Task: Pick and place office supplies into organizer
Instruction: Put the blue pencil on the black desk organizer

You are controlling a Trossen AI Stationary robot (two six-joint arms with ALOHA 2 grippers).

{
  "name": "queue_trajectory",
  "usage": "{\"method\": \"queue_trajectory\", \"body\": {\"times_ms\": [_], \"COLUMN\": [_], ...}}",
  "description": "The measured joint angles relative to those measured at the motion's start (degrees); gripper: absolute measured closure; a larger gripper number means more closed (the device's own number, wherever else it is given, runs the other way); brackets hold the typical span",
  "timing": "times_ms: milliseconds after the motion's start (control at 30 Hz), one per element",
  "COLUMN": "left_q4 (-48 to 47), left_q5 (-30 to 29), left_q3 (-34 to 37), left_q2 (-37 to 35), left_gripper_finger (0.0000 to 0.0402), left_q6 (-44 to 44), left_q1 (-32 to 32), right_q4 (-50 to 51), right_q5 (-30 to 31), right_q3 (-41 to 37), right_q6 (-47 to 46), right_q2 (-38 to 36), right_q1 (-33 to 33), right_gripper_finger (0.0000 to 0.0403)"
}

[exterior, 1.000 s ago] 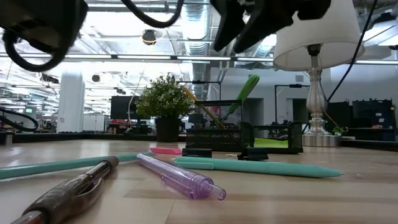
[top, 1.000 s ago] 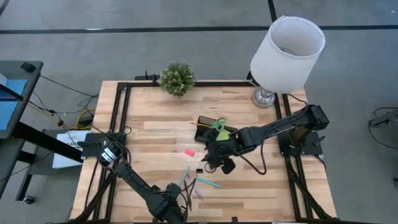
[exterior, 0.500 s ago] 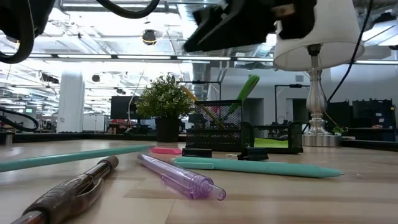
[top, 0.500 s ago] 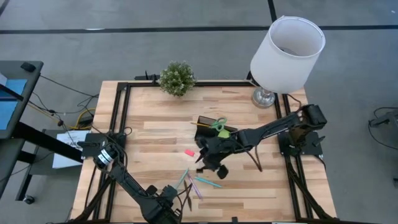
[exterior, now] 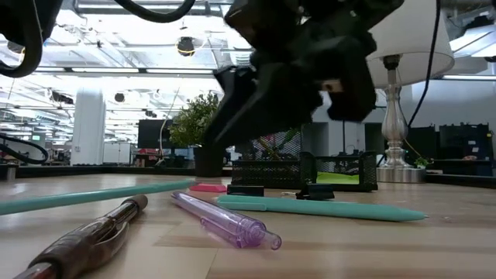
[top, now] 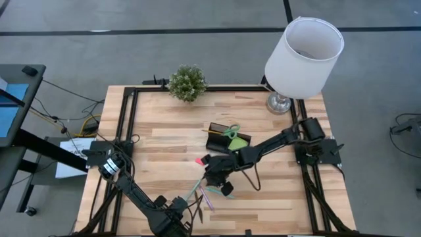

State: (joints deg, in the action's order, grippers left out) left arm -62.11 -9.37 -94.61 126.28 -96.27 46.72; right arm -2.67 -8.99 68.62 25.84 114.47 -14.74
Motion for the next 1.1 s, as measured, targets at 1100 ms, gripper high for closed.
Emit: {"method": "queue_trajectory", "body": {"times_ms": [1100], "left_q4": [-1.10], "left_q5": [-3.60], "left_q3": [0.00], "left_q2": [0.13], "left_gripper_finger": [0.0401], "left_q6": [3.67], "left_q1": [0.20], "right_q4": [10.51], "right_q5": [-3.09], "right_q3": [16.04], "right_q6": [0.89], "right_q2": [13.97], "right_q1": [0.15], "right_gripper_finger": [0.0299]}}
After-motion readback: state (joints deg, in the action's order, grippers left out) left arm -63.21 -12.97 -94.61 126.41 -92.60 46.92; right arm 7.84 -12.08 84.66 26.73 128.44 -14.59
